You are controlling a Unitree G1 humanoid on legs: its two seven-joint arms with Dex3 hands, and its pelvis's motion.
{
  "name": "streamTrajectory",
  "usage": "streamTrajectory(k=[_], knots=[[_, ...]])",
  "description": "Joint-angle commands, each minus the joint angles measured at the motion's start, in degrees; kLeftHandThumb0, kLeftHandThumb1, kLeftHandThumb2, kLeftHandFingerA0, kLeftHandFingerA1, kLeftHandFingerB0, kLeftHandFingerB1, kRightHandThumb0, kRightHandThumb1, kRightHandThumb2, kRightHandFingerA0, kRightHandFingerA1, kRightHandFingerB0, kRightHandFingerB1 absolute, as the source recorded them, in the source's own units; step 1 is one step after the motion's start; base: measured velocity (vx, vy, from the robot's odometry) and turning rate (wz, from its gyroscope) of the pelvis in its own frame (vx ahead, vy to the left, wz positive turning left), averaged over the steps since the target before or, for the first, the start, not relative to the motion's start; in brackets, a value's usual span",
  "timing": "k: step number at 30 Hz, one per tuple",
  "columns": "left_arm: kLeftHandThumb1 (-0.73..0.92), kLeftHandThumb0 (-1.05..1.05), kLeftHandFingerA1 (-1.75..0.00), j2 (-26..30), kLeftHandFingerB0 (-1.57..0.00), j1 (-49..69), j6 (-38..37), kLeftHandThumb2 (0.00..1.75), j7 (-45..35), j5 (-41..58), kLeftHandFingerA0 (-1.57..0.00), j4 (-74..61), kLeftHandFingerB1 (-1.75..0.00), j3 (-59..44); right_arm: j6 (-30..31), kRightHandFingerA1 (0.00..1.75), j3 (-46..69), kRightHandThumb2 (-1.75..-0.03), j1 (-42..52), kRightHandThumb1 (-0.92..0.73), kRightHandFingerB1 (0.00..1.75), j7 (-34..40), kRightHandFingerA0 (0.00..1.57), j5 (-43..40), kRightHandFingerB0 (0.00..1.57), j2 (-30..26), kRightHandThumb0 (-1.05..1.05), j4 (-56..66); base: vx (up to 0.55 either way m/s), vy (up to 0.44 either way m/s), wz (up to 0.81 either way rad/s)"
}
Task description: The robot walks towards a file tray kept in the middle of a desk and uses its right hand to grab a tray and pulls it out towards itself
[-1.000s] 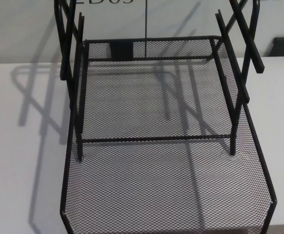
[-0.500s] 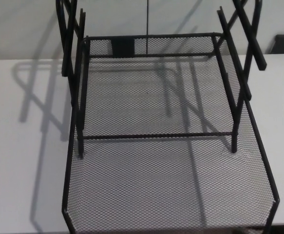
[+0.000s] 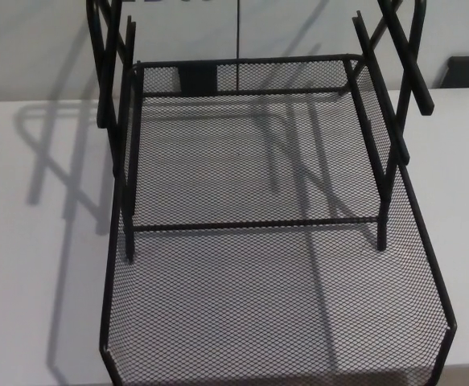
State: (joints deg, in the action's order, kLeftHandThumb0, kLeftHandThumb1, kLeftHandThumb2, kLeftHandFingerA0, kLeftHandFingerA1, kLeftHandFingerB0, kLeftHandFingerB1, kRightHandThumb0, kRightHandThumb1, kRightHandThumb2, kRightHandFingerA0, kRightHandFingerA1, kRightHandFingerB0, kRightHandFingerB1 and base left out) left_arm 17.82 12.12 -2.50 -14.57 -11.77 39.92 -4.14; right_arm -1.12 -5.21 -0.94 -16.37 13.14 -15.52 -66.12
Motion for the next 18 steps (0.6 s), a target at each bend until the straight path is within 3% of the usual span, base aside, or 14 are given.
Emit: streamTrajectory(k=[1,3,4,5,9,10,11,13,14,18], knots=[[0.72,-0.28,-0.55,0.5,-0.16,-1.3,-1.8,0.71,3.3,1.2,-0.21,4.1,-0.46,-0.5,-3.9,0.58,3.6,-0.87,0.4,-0.48,0.56,9.4,0.4,-2.0,0.43,-0.8,-0.6,-5.4,0.0,0.0,0.0],[0.75,-0.23,-0.56,0.5,-0.18,-1.8,-2.1,0.61,4.0,0.6,-0.23,5.2,-0.44,0.1,-4.5,0.58,3.5,-0.88,0.2,-0.49,0.56,8.6,0.41,-1.7,0.39,-0.4,-0.59,-5.1,0.0,0.0,0.0],[0.72,-0.28,-0.57,0.4,-0.16,-2.2,-2.0,0.71,4.0,0.7,-0.22,5.8,-0.46,0.2,-4.7,0.58,3.9,-0.88,-0.2,-0.48,0.54,8.6,0.4,-1.8,0.35,-0.1,-0.6,-5.4,0.0,0.0,0.0],[0.75,-0.23,-0.57,0.5,-0.18,-2.4,-2.1,0.62,4.2,0.6,-0.22,6.2,-0.45,0.4,-5.1,0.58,3.9,-0.89,-0.4,-0.49,0.53,8.8,0.4,-1.6,0.34,0.0,-0.61,-5.7,0.0,0.0,0.0],[0.76,-0.24,-0.57,1.5,-0.17,-2.9,-3.2,0.62,4.8,0.0,-0.24,7.4,-0.45,1.3,-6.2,0.61,3.0,-0.9,-1.1,-0.5,0.55,10.2,0.46,-0.3,0.37,0.3,-0.63,-6.4,0.0,0.0,0.0],[0.73,-0.29,-0.55,1.8,-0.16,-3.1,-3.7,0.71,5.0,-0.2,-0.21,8.2,-0.46,1.5,-6.4,0.61,2.9,-0.91,-1.0,-0.5,0.55,10.8,0.46,-0.1,0.36,0.3,-0.64,-6.5,0.0,0.0,0.0],[0.77,-0.23,-0.53,1.9,-0.18,-3.2,-3.8,0.62,5.0,0.0,-0.21,8.5,-0.43,1.5,-6.6,0.61,2.9,-0.91,-0.9,-0.5,0.55,10.8,0.45,-0.1,0.35,0.3,-0.63,-6.6,0.0,0.0,0.0],[0.76,-0.23,-0.53,1.9,-0.18,-3.4,-3.9,0.62,5.4,0.5,-0.22,9.2,-0.43,1.3,-7.2,0.61,3.1,-0.91,-0.9,-0.5,0.56,10.0,0.46,-0.5,0.39,0.1,-0.63,-7.0,0.0,0.0,0.0],[0.73,-0.28,-0.54,1.8,-0.15,-3.6,-3.7,0.71,4.9,1.2,-0.2,9.3,-0.45,1.0,-7.0,0.6,3.2,-0.91,-1.0,-0.5,0.54,10.1,0.45,-0.5,0.35,0.1,-0.64,-7.1,0.0,0.0,0.0],[0.73,-0.27,-0.56,2.0,-0.14,-4.5,-4.1,0.71,4.7,1.5,-0.2,10.4,-0.45,1.0,-7.3,0.59,3.3,-0.91,-1.4,-0.5,0.54,9.7,0.42,-0.7,0.36,0.0,-0.66,-7.2,0.0,0.0,0.0]])
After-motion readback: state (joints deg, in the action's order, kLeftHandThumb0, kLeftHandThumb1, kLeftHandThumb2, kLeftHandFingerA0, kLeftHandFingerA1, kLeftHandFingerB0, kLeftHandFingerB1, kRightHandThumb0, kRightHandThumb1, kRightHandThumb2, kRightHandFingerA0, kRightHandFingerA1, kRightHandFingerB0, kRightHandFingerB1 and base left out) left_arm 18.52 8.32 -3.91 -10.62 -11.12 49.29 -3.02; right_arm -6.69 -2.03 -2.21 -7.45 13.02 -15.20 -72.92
